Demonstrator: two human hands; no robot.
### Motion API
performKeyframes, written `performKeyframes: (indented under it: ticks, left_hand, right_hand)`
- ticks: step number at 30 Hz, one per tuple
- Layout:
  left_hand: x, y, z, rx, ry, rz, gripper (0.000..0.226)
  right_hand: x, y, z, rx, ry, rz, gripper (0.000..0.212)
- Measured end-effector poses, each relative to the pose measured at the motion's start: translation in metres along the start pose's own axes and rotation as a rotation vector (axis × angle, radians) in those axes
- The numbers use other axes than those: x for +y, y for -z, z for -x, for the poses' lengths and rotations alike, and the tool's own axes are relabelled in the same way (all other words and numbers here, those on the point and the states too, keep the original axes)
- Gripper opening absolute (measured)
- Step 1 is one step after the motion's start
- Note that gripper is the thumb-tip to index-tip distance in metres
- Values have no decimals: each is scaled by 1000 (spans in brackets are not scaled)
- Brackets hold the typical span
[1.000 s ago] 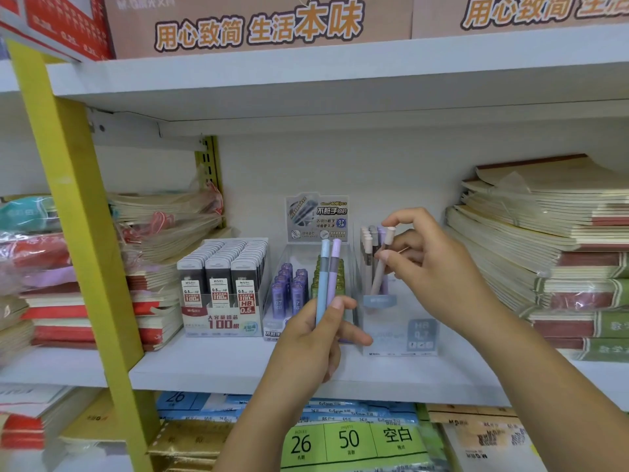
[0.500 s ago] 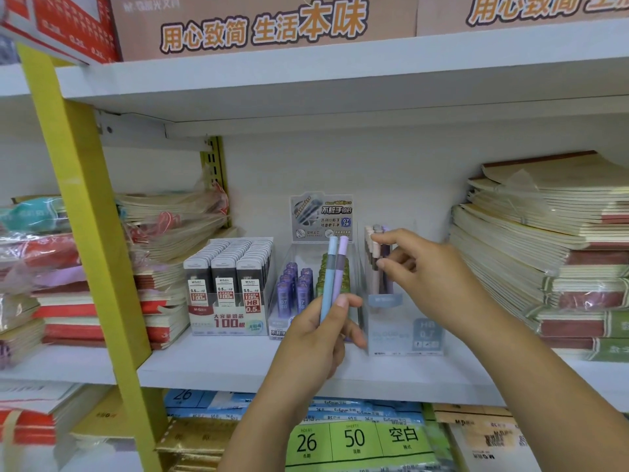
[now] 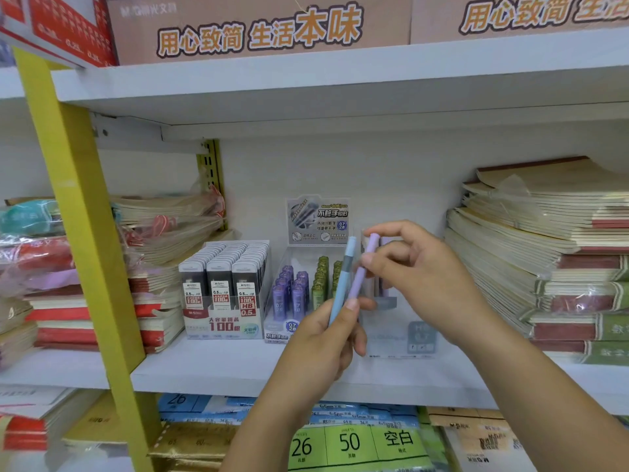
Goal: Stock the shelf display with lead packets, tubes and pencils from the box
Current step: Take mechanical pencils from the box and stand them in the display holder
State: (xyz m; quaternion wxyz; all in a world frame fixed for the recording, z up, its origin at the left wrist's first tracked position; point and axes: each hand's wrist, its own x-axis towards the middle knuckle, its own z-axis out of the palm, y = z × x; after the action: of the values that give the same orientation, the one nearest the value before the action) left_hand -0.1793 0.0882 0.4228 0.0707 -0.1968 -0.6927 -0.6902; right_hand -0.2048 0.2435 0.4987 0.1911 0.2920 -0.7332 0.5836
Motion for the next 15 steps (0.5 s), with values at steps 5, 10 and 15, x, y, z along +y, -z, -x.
performKeyframes:
  ticks: [5,10,15]
  left_hand:
    - [-3,4,-1,62,5,-21,31]
    - [-5,4,0,87,32,-53,29]
    - [-4,2,0,83,44,-57,29]
  right_hand:
    - [-2,23,-7,361,198,-91,22]
    - [9,38,-10,371,245,281,25]
    - [27,36,-11,208,180,587,22]
